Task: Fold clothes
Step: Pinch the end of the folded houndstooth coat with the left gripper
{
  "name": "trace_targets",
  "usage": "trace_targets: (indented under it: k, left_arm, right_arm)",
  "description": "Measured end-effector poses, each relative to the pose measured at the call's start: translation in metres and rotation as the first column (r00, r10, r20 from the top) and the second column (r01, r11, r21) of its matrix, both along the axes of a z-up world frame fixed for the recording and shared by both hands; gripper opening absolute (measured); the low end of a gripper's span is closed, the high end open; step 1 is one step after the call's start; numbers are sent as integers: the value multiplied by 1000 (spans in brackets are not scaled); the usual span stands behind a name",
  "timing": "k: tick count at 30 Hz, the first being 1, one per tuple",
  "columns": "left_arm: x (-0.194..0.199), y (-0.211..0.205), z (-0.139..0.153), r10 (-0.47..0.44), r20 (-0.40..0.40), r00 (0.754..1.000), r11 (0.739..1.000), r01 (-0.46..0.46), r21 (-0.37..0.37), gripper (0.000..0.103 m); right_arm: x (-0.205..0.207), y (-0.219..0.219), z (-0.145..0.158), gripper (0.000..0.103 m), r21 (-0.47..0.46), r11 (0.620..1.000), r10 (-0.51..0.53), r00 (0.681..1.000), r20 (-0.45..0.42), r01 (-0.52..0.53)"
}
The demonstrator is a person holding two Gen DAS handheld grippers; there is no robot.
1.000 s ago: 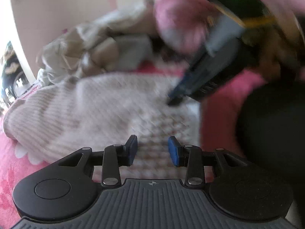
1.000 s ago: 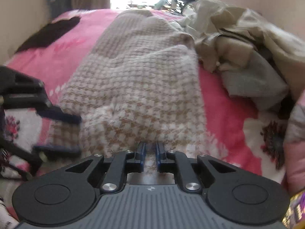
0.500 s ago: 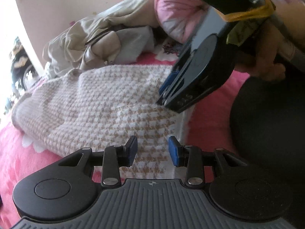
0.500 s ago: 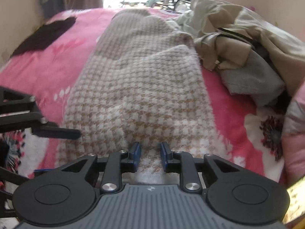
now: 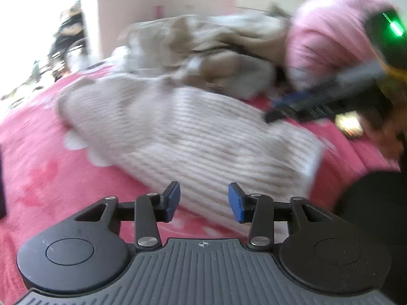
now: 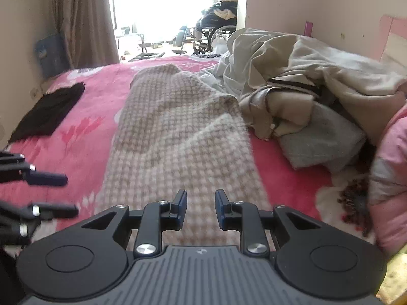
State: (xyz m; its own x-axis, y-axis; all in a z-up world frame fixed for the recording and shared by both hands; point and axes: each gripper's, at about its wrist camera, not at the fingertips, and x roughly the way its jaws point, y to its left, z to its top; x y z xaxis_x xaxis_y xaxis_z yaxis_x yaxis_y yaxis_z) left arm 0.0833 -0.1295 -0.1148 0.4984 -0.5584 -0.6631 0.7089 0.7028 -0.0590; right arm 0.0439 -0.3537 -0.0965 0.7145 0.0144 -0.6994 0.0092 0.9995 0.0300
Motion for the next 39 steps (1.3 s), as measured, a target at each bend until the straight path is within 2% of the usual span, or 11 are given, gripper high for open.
trace_targets:
  k: [3,6,12,14,15,16,20,24,28,34,39]
  left_arm:
    - [47,17,3,129,-37,991,991,-130,-38,58]
    - [106,31,3,237,-100,966,966,-245,-79,65]
    - [212,45,-10,323,-231,918,919,-363,-155,73]
    - [243,48,-21,339,-287,896,898,-400,-185,74]
    - [254,49,-27,345,-312,885,889,-415,-193,74]
    - [265,50,-34,350,-337,874,880,-430,-200,74]
    - [297,53,-57,339,-420,842,854,-462,-238,74]
    - [321,56,-78,291,-507,812,829,-478,-290,78]
    - [340,59,-90,285,-574,768,781,-533,-325,80]
    - [368,65,-107,264,-668,696,699,-615,-364,80]
    - [394,65,-115,240,-696,677,671,-634,-385,80]
  right_arm:
    - [30,7,-8,26,38,999,-12,1000,5,12]
    - [64,15,-16,27,74,997,-20,1000,12,19]
    - [121,27,-43,29,86,996,28,998,48,-32]
    - [137,29,-67,30,16,999,33,999,-10,-32]
    - [139,29,-78,30,-30,999,28,999,-36,-30]
    - [136,26,-83,30,-31,999,28,999,-26,-29]
    - [122,4,-82,30,92,995,-23,1000,-9,24]
    - [120,5,-86,31,91,996,-16,1000,15,15]
    - [120,9,-86,32,72,997,-14,1000,25,13]
    - [120,6,-86,32,92,996,-14,1000,27,11]
    - [120,6,-87,33,97,995,-13,999,29,10]
